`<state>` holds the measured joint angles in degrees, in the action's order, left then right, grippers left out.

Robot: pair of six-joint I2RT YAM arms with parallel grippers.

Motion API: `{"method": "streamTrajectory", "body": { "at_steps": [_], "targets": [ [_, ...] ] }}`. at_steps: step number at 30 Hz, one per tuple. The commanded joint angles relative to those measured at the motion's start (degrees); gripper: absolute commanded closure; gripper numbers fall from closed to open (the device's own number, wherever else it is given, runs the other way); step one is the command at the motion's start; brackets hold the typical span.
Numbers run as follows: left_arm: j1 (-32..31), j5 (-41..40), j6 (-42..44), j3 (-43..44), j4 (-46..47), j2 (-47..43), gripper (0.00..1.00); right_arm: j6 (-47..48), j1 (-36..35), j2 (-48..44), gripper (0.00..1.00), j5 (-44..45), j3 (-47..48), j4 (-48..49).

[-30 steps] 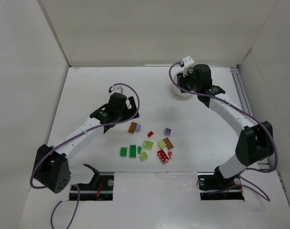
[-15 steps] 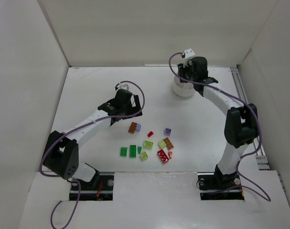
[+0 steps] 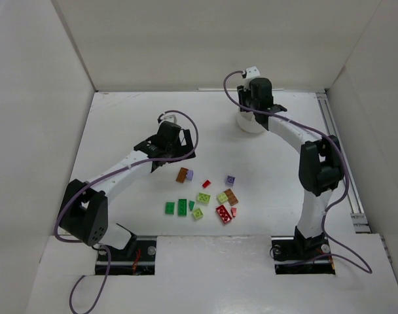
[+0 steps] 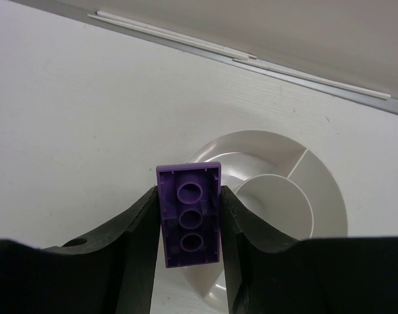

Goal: Sort the legos into containers by color

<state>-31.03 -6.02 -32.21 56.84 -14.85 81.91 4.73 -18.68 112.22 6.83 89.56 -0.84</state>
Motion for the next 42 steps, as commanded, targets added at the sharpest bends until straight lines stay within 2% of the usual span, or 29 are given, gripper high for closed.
{"method": "streamTrajectory", "body": {
  "at_steps": [1, 7, 15, 19, 26, 31, 34, 36, 39, 42],
  "targets": [
    [0.18, 0.74, -0.31, 1.7, 1.05, -0.26, 0.0, -1.39, -0.83, -0.52, 0.66, 3.18, 2.73, 3.21],
    [0.18, 1.45, -0.84, 0.03, 0.53, -0.26, 0.0, -2.0, -0.83, -1.04, 0.58, 3.8, 0.44, 3.21],
    [0.18, 2.59, -1.89, -0.5, 1.05, 0.8, 0.0, -3.06, -0.83, -3.94, 0.37, 4.42, -2.2, 3.21],
    [0.18, 2.59, -1.9, -1.73, 1.58, 0.8, 0.0, -3.06, -0.83, -6.92, 0.35, 3.2, -3.6, 3.21],
    [-5.01, -0.83, -3.03, -0.68, -0.17, 3.78, 0.0, -3.06, -1.89, -16.94, 0.35, 1.7, -11.59, 3.21],
    [-6.76, -0.31, -4.62, -0.68, -0.18, 5.72, 0.14, -3.06, -1.89, -25.19, 0.35, 1.7, -21.85, 3.21],
    [-8.78, -3.11, -5.76, -0.68, -0.7, 5.72, 0.22, -3.06, -1.37, -27.75, 0.35, 1.17, -26.17, 3.21],
    [-9.49, -4.34, -5.76, -0.68, -0.7, 6.33, 0.25, -3.67, -1.36, -29.51, 0.35, 0.65, -27.5, 2.52],
    [-9.49, -5.22, -5.06, 0.11, -2.2, 7.74, 0.35, -3.68, -0.84, -31.62, 0.35, 0.11, -29.43, 1.11],
    [-9.49, -6.54, -4.44, 0.11, -2.2, 8.96, 0.4, -3.68, -0.83, -33.03, 0.35, -0.41, -31.55, 0.5]
  ]
}}
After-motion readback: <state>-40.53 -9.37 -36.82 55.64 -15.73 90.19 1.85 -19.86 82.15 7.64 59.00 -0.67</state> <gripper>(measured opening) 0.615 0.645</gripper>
